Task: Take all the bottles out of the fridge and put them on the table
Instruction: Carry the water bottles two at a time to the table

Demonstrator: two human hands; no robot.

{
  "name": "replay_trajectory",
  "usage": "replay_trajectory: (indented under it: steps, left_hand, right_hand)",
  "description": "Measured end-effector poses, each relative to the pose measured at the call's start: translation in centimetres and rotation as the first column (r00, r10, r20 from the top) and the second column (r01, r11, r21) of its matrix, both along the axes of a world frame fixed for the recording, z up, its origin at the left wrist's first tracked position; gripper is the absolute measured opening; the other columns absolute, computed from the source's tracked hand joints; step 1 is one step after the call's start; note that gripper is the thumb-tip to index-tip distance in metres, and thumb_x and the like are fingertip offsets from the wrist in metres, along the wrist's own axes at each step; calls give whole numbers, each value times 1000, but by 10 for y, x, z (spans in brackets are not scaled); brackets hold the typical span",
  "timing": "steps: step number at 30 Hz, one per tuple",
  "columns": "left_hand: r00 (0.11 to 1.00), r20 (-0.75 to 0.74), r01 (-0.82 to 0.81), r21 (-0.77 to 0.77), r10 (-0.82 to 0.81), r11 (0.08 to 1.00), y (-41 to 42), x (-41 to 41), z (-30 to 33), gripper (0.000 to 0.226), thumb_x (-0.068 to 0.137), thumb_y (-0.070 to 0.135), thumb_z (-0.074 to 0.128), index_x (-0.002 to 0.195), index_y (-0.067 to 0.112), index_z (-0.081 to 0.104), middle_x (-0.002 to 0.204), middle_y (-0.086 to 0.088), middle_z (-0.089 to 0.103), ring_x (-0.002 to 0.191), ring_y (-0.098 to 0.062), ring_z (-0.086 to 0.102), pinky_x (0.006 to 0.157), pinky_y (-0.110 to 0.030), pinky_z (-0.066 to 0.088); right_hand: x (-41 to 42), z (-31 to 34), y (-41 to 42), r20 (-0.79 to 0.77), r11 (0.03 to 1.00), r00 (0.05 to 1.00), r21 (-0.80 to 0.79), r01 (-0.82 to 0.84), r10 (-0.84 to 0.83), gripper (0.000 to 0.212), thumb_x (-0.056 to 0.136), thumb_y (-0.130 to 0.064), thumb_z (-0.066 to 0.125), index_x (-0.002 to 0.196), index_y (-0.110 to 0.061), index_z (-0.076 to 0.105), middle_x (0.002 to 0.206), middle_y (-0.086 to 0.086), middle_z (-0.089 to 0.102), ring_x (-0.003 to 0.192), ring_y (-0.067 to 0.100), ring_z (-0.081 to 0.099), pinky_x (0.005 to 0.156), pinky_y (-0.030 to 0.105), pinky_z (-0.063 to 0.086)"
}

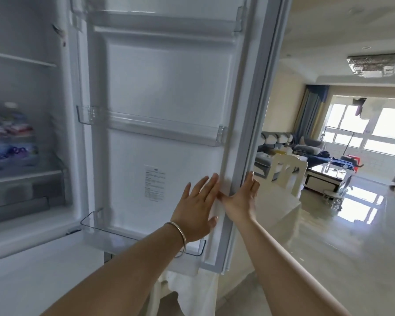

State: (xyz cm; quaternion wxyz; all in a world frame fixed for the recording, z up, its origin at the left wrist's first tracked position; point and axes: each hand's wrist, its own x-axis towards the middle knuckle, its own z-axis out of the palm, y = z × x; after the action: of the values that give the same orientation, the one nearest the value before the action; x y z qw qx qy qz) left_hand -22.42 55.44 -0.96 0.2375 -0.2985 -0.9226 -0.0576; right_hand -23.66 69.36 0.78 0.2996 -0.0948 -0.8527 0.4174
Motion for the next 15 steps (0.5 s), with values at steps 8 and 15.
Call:
replay_trajectory:
  steps: [8,15]
  left_hand:
    - [999,39,-29,253,19,967,-6,6,9,72,88,29,50,150,21,15,159,6,15,148,-15,8,121,-39,10]
    - [944,134,-325,529,301,784,-103,5,-2,52,86,22,54,137,21,43,137,1,49,128,-20,41,100,-32,39]
  right_hand:
    - [4,-10,-22,-45,984,983,10,176,-176,107,71,-45,75,149,-8,12,150,16,21,137,34,21,113,41,22]
    - [23,-36,-106,-426,974,893,97,207,-147,70,74,-18,70,136,-10,40,144,17,33,129,30,26,105,53,35]
